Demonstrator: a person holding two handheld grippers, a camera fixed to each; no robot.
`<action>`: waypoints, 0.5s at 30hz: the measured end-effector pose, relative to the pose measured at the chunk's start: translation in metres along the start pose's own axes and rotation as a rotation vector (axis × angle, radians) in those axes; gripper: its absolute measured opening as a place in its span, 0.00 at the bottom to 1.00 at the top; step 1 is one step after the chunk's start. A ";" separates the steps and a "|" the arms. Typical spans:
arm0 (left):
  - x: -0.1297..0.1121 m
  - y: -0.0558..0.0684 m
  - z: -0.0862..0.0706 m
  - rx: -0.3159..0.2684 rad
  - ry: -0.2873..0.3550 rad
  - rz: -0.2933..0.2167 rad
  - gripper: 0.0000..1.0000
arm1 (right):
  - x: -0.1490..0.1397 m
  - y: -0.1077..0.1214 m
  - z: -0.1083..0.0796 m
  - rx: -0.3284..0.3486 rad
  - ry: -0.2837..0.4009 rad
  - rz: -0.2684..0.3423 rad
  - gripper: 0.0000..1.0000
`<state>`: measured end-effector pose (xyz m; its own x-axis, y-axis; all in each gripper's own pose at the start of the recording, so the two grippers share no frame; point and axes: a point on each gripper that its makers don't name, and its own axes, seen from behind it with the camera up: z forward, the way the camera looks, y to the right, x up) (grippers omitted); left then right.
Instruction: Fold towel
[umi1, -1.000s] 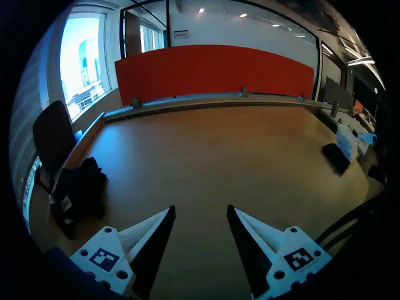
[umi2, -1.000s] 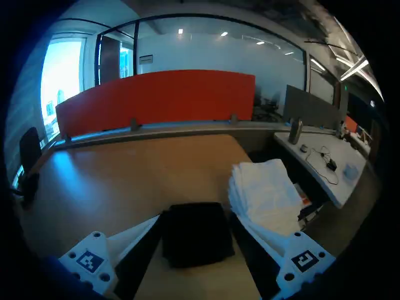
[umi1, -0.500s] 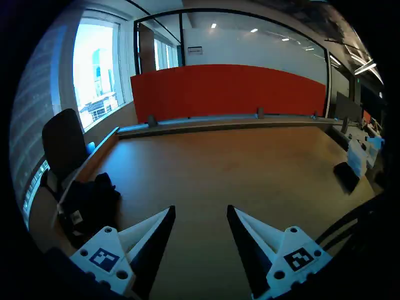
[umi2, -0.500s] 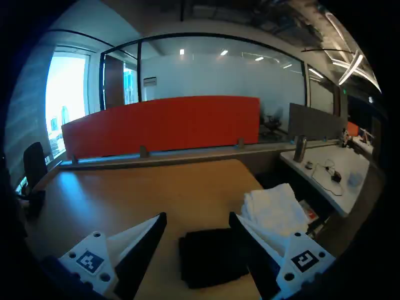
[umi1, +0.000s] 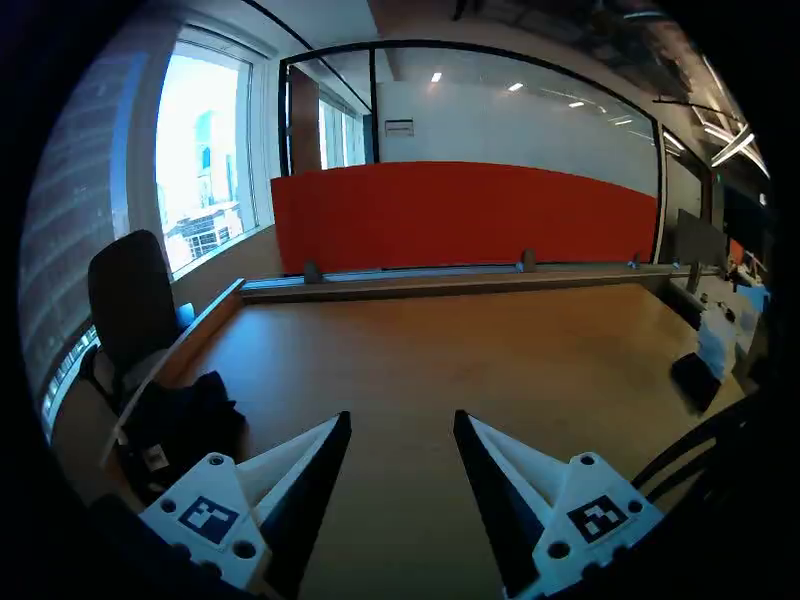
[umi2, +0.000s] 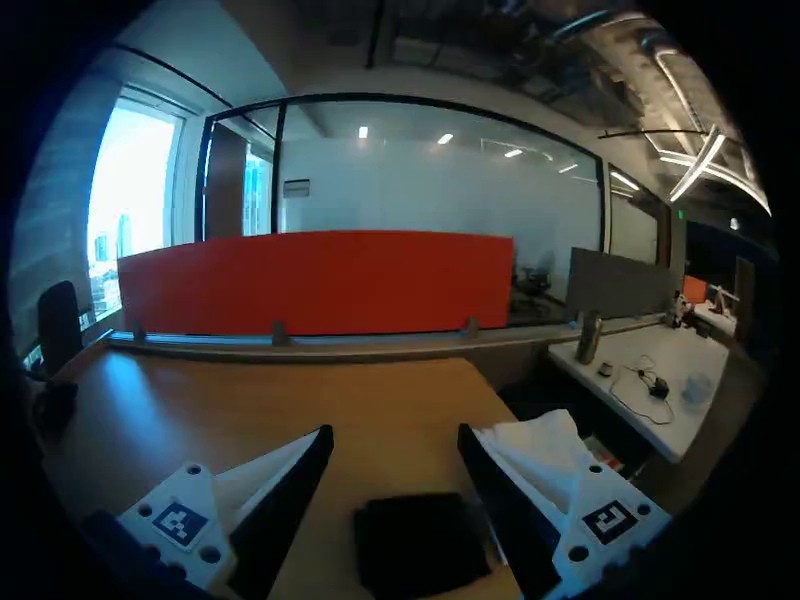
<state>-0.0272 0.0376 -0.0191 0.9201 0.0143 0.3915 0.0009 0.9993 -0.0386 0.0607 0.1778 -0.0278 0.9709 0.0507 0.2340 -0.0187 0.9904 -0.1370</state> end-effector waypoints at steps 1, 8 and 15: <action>0.002 0.001 0.001 -0.001 0.005 0.000 0.75 | 0.003 -0.001 0.000 0.001 0.007 -0.005 0.96; 0.024 -0.006 0.005 0.019 0.071 -0.027 0.75 | 0.026 -0.011 -0.001 -0.011 0.065 -0.021 0.96; 0.045 -0.013 0.003 0.020 0.139 -0.046 0.75 | 0.038 -0.037 -0.001 0.025 0.096 -0.016 0.96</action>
<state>0.0128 0.0258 0.0021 0.9646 -0.0349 0.2615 0.0374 0.9993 -0.0047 0.0981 0.1429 -0.0149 0.9895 0.0239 0.1423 -0.0083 0.9940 -0.1095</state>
